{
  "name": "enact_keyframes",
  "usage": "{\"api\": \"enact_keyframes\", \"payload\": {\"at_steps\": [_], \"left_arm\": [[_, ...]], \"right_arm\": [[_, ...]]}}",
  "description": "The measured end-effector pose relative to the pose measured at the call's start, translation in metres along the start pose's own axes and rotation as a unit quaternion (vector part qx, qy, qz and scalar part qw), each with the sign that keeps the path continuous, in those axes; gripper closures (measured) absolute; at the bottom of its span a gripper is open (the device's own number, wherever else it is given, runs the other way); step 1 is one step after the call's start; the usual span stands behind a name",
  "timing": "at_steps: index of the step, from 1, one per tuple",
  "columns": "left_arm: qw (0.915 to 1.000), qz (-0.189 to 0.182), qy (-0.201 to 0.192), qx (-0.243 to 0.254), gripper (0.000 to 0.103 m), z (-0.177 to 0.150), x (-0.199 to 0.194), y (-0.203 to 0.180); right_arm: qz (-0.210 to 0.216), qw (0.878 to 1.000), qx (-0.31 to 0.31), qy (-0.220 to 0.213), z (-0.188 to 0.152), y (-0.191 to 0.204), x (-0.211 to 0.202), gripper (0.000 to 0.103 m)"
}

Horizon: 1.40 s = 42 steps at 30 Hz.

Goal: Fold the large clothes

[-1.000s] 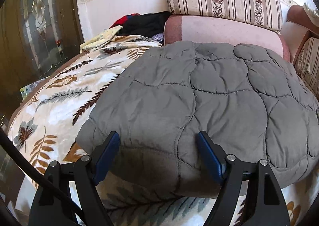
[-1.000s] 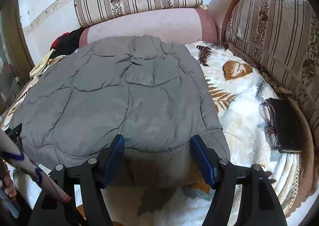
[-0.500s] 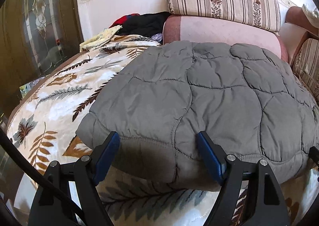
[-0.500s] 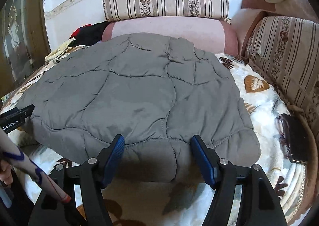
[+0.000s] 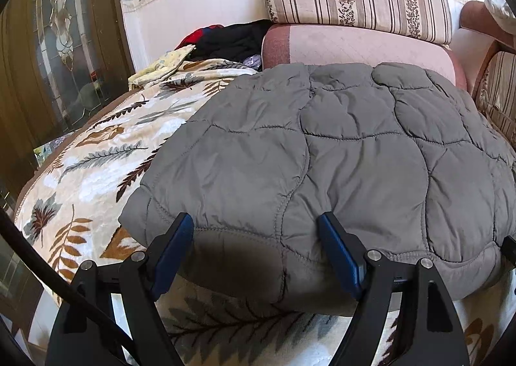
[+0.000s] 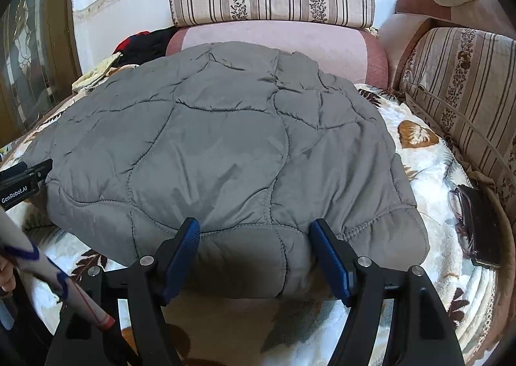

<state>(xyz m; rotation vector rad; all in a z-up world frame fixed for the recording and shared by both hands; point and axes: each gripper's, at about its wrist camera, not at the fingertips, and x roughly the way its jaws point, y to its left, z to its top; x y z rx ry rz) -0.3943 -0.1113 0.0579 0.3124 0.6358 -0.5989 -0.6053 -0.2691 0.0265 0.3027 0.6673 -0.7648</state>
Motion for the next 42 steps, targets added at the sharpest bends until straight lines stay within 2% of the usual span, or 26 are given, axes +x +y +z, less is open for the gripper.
{"api": "enact_keyframes", "payload": {"at_steps": [9, 11, 14, 17, 20, 21, 23, 27, 31, 33, 35, 36, 39, 40, 42], "left_arm": [[1.0000, 0.000, 0.002, 0.007, 0.023, -0.005, -0.008, -0.001], [0.9999, -0.015, 0.007, -0.004, 0.024, -0.012, -0.021, 0.004], [0.9983, -0.050, 0.028, -0.011, 0.024, -0.024, -0.040, 0.008], [0.9971, -0.068, 0.028, -0.020, 0.023, -0.029, -0.062, 0.013], [0.9962, -0.080, 0.013, -0.032, 0.021, -0.024, -0.094, 0.022], [0.9957, -0.085, 0.005, -0.037, 0.017, -0.020, -0.108, 0.025], [0.9951, -0.089, -0.018, -0.040, 0.016, -0.012, -0.132, 0.029], [0.9939, -0.065, -0.087, -0.020, 0.003, 0.010, -0.191, 0.033], [0.9905, -0.056, -0.126, -0.007, 0.000, 0.024, -0.236, 0.037], [0.9888, -0.039, -0.144, -0.005, 0.000, 0.023, -0.256, 0.039], [0.9885, -0.035, -0.147, 0.001, 0.000, 0.020, -0.264, 0.038], [0.9888, -0.046, -0.141, 0.012, 0.000, 0.016, -0.264, 0.036], [0.9921, -0.079, -0.089, 0.039, 0.000, 0.002, -0.254, 0.023], [0.9931, -0.075, -0.079, 0.044, 0.000, -0.003, -0.250, 0.019], [0.9951, -0.043, -0.066, 0.060, 0.000, -0.015, -0.241, 0.010]], "right_arm": [[-0.002, 1.000, 0.000, 0.011, 0.000, 0.000, 0.000, 0.026], [-0.013, 1.000, 0.005, 0.008, -0.002, 0.003, -0.012, 0.026], [-0.002, 1.000, 0.019, 0.002, -0.008, 0.006, -0.037, 0.025], [0.006, 1.000, 0.016, 0.001, -0.008, 0.009, -0.061, 0.024], [0.007, 1.000, 0.020, -0.003, -0.001, 0.011, -0.091, 0.020], [0.009, 1.000, 0.023, -0.004, 0.003, 0.011, -0.101, 0.020], [0.017, 0.999, 0.032, -0.021, 0.012, 0.010, -0.129, 0.017], [0.035, 0.997, 0.039, -0.061, 0.029, 0.017, -0.182, 0.010], [0.036, 0.994, 0.049, -0.089, 0.038, 0.027, -0.226, 0.007], [0.048, 0.991, 0.060, -0.110, 0.035, 0.033, -0.249, 0.002], [0.042, 0.988, 0.053, -0.137, 0.027, 0.042, -0.265, 0.000], [0.038, 0.988, 0.040, -0.146, 0.022, 0.050, -0.270, 0.000], [0.021, 0.988, -0.001, -0.151, 0.012, 0.066, -0.266, 0.000], [0.012, 0.989, -0.009, -0.147, 0.009, 0.069, -0.262, 0.000], [0.007, 0.991, -0.011, -0.136, 0.004, 0.071, -0.253, 0.000]]}}
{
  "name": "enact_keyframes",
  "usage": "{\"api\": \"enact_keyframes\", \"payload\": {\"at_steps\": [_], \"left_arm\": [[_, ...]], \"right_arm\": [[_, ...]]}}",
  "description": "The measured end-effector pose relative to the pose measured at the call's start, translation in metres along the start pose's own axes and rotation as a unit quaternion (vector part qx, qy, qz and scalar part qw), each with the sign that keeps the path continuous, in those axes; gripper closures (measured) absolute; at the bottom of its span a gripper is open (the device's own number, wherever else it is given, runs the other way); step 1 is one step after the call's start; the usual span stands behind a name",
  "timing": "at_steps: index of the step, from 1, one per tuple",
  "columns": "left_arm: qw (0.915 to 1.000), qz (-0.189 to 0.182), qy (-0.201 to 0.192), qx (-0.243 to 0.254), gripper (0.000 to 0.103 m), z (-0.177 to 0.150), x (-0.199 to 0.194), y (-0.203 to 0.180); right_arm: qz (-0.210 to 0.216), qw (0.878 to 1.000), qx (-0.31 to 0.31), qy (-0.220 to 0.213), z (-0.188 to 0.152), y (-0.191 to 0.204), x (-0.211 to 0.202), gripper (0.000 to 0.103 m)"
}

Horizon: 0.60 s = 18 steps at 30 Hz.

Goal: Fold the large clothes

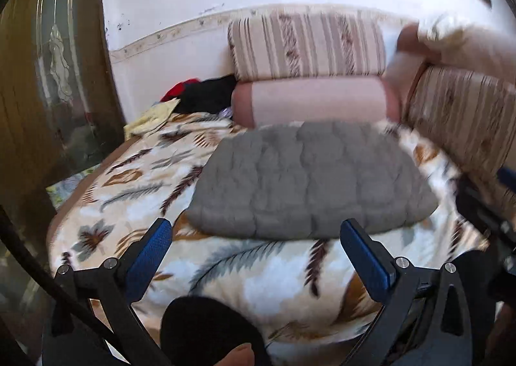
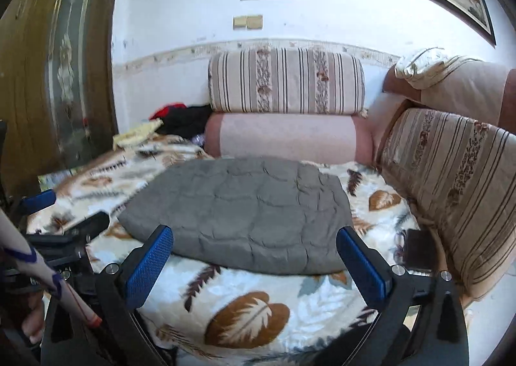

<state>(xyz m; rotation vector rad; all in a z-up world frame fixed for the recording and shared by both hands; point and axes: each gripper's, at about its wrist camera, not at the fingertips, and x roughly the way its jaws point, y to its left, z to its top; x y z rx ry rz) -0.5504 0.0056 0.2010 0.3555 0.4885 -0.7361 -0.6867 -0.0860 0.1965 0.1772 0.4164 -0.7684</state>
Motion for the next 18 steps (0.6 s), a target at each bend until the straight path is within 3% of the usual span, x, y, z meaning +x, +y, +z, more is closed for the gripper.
{"api": "enact_keyframes", "payload": {"at_steps": [2, 5, 8, 10, 18], "left_arm": [[0.9995, 0.031, 0.002, 0.008, 0.000, -0.007, 0.005, -0.004], [1.0000, -0.006, -0.004, -0.004, 0.000, -0.010, 0.007, -0.005], [0.9989, 0.032, -0.030, -0.017, 0.000, -0.005, 0.001, -0.006], [0.9985, 0.030, -0.036, -0.028, 0.000, -0.004, 0.003, -0.002], [0.9979, 0.019, 0.031, -0.053, 0.000, -0.006, 0.045, 0.002]], "right_arm": [[0.001, 1.000, 0.013, 0.021, -0.007, -0.003, 0.011, 0.000], [0.000, 0.999, 0.025, 0.033, -0.011, -0.008, 0.020, 0.000], [-0.005, 0.999, 0.030, 0.024, -0.010, -0.012, 0.021, 0.000], [-0.007, 0.999, 0.032, 0.019, -0.011, -0.014, 0.021, 0.000], [-0.017, 0.997, 0.045, 0.054, -0.016, -0.026, 0.048, 0.000]]}}
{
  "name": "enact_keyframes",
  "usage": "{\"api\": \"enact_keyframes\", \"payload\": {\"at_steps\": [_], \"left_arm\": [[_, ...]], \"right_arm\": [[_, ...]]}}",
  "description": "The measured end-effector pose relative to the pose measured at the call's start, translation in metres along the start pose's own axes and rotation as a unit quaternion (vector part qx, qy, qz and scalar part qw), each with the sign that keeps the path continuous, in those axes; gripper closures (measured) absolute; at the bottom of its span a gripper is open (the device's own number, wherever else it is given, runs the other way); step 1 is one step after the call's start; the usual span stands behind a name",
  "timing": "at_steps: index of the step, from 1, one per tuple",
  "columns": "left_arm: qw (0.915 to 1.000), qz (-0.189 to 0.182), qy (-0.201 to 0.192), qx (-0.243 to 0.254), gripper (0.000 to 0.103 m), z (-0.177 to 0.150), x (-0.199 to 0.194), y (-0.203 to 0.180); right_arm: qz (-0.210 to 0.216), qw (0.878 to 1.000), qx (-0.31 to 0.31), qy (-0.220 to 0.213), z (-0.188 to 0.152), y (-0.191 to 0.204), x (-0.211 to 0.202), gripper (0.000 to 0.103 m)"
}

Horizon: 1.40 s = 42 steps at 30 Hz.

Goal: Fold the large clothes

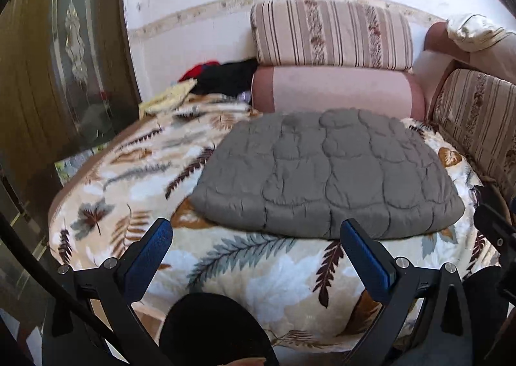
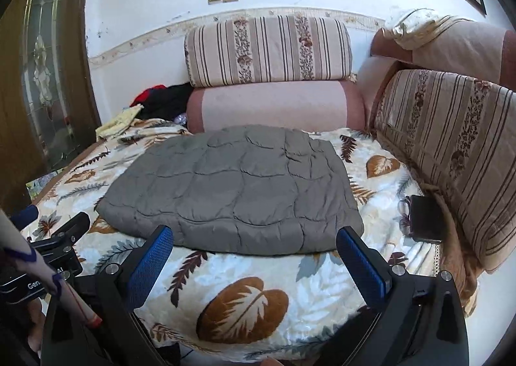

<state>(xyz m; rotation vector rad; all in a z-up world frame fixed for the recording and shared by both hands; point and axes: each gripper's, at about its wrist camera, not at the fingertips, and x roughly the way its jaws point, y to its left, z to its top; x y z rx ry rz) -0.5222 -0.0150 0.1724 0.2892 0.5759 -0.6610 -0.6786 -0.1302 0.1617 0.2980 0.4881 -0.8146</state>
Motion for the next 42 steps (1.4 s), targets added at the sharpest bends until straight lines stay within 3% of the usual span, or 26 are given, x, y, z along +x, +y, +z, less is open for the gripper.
{"api": "enact_keyframes", "payload": {"at_steps": [12, 42], "left_arm": [[0.9989, 0.010, 0.046, -0.007, 0.000, -0.008, 0.038, 0.004], [0.9986, 0.001, 0.053, -0.006, 0.000, -0.015, 0.042, 0.004]], "right_arm": [[0.011, 0.999, -0.021, 0.037, -0.006, 0.010, 0.034, 0.000], [0.011, 0.998, -0.014, 0.058, -0.013, 0.009, 0.042, 0.000]]}}
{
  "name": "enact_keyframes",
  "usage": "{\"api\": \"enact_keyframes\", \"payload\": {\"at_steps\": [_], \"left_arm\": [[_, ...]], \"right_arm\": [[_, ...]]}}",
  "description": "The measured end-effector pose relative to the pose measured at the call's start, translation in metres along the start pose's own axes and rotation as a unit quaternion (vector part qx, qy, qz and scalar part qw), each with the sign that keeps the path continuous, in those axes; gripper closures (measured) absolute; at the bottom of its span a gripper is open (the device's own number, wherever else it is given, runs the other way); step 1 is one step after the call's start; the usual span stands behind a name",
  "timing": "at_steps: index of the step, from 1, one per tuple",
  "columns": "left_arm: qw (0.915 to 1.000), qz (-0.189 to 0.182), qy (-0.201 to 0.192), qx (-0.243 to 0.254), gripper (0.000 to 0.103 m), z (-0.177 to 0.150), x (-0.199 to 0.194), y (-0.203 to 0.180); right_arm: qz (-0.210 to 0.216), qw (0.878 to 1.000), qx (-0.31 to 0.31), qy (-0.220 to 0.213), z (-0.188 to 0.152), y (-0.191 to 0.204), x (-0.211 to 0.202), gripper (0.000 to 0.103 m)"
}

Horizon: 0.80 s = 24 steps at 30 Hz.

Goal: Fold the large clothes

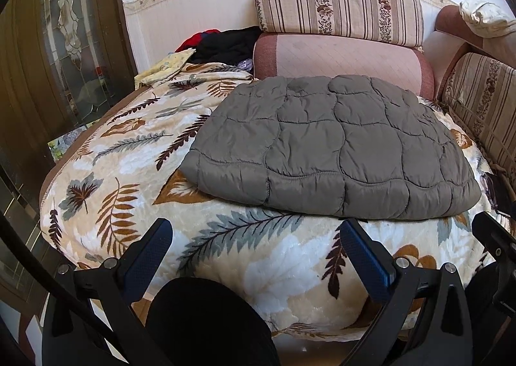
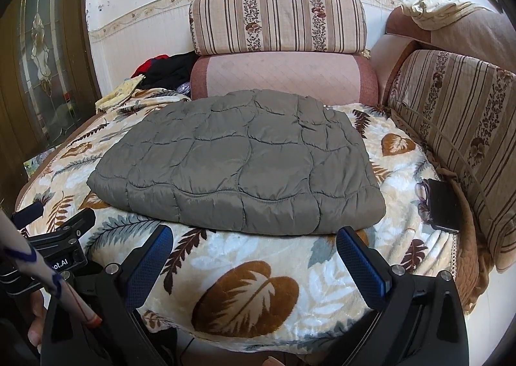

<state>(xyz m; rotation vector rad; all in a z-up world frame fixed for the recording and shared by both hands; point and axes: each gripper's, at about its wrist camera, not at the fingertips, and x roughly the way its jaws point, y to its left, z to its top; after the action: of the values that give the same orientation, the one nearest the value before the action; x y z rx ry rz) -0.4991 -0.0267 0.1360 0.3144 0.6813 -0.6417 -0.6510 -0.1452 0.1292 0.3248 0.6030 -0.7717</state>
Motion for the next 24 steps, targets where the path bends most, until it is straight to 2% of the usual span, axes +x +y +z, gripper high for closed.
{"api": "enact_keyframes", "payload": {"at_steps": [24], "left_arm": [[1.0000, -0.003, 0.005, 0.000, 0.000, -0.0040, 0.0027, 0.0015]], "right_arm": [[0.001, 1.000, -0.004, 0.007, -0.0031, 0.0042, 0.0040, 0.000]]}}
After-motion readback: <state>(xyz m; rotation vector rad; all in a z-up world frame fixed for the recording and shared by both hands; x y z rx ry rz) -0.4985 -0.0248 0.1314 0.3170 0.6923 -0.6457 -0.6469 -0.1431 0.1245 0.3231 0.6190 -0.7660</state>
